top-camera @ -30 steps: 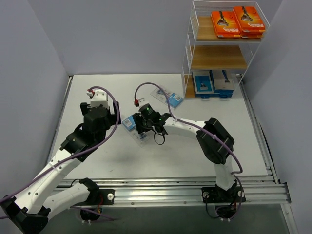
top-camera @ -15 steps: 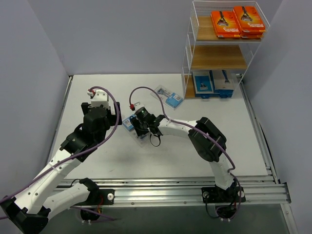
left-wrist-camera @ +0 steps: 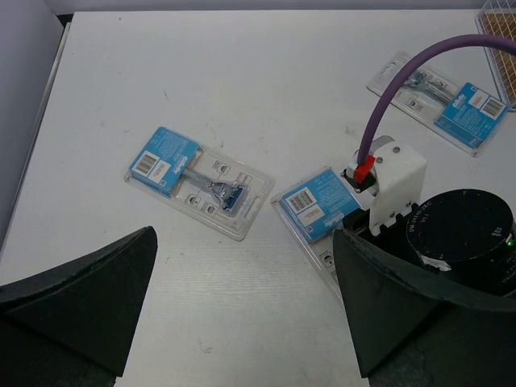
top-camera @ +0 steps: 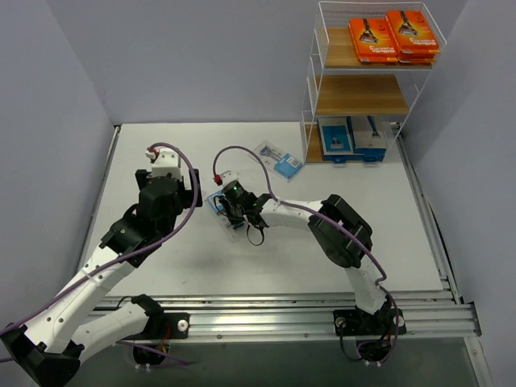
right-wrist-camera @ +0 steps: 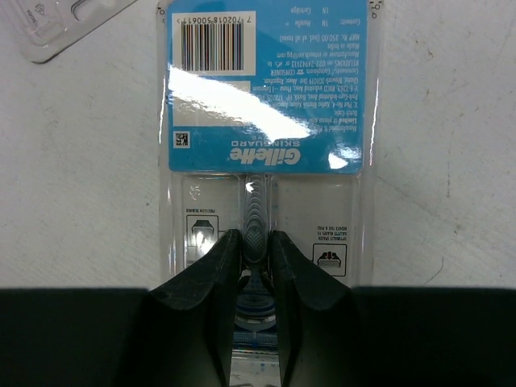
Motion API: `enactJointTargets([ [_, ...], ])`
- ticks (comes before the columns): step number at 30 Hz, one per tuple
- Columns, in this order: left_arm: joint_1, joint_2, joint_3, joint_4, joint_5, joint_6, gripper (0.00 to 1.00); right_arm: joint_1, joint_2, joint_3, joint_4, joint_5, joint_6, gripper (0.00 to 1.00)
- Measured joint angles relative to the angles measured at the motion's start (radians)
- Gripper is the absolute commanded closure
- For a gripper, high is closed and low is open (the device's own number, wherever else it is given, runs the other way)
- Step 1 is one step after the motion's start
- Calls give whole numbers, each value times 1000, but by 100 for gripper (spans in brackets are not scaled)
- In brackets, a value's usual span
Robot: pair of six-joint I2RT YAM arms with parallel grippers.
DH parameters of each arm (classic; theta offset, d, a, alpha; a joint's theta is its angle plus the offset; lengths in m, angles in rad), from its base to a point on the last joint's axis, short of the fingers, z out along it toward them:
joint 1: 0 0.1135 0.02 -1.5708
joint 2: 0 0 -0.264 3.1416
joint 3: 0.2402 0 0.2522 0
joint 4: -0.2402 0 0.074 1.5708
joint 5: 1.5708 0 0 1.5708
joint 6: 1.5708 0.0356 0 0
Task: Place and organize the shaving razors onto the shelf
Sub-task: Grab a shaving razor with the right arm
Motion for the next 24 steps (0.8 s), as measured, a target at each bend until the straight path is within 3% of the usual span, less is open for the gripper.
enactJointTargets([
  [10, 0, 32, 0, -1, 31, -1, 0, -1, -151, -226, 104, 12, 70, 100],
  [24, 0, 96, 0, -2, 155, -11, 0, -111, -668, -614, 192, 152, 171, 100],
])
